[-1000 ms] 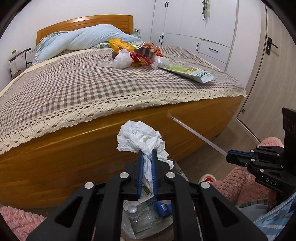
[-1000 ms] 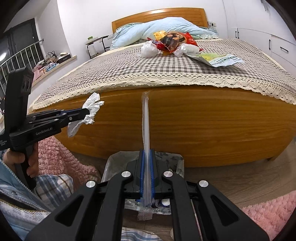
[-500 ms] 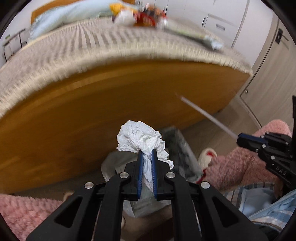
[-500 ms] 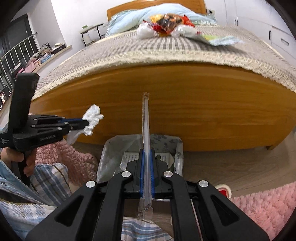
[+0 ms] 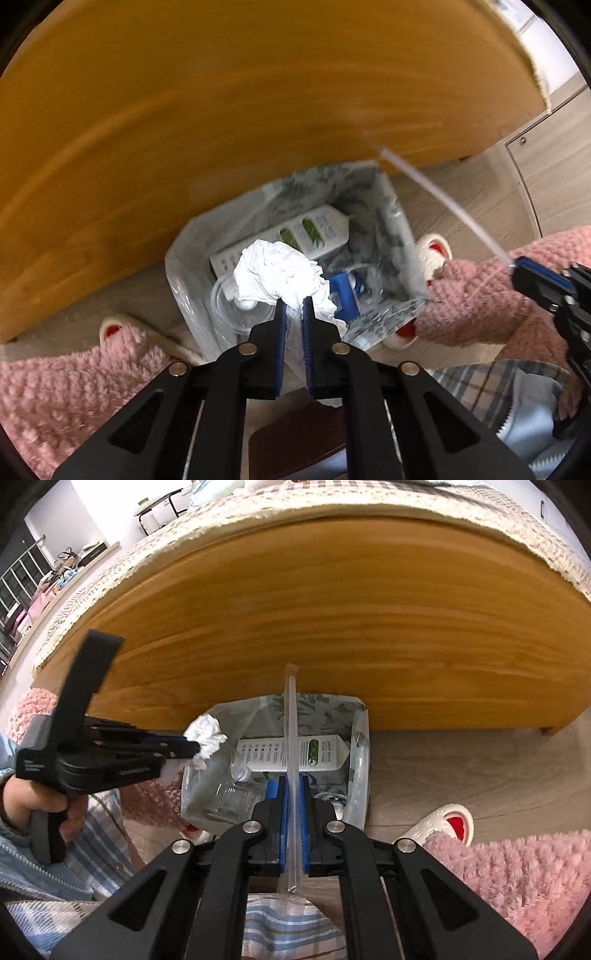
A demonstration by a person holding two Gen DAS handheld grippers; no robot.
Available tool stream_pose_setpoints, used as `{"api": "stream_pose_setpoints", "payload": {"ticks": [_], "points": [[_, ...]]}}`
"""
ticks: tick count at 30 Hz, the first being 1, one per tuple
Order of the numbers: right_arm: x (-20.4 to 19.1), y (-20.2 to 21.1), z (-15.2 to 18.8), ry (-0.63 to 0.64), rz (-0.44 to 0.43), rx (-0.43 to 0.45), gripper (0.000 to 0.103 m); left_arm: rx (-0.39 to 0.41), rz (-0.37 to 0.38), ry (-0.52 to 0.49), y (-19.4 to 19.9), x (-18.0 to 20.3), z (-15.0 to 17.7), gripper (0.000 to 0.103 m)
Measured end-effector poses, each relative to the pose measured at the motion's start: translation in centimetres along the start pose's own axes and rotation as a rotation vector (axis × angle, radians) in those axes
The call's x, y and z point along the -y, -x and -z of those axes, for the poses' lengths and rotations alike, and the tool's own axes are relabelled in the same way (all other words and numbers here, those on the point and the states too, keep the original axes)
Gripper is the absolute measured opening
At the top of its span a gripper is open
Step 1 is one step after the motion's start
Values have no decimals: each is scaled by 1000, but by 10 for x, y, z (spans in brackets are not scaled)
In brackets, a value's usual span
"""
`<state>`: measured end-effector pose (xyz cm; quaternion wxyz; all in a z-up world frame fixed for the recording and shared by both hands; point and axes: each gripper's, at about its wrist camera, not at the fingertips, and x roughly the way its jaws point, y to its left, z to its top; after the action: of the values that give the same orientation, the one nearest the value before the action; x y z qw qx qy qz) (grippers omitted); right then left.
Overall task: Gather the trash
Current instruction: 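Carry the tissue with left while right carries the straw down to the bag, then open the left tool to drop the white tissue into the bag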
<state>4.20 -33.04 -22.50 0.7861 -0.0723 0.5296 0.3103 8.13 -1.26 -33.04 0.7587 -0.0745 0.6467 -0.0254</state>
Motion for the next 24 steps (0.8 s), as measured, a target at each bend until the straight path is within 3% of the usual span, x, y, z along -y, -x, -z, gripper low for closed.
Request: {"api": "stream_pose_setpoints", "payload": {"ticks": [9,12,14,17,20,24], "points": [[0,-6,0,-10,11,-45,6,-42,12,11,-16,6,1,8],[-1,-7,0,-11,13,-50,6,-46,11,19,-15,5,1,23],[-4,-8,-2,-9,13,-53,6,-46,15,27,-15,4,0,45],[-4,-9,-2,-8,15,-56,6,-38,5,37,-15,2,-1,63],[-3,-11,-1,-12,16,-59,6,-52,-12,59,-18,-2,-1,75],[-3,-13,-2,-11,18,-66,6,-92,-36,92,-25,-10,0,77]]}}
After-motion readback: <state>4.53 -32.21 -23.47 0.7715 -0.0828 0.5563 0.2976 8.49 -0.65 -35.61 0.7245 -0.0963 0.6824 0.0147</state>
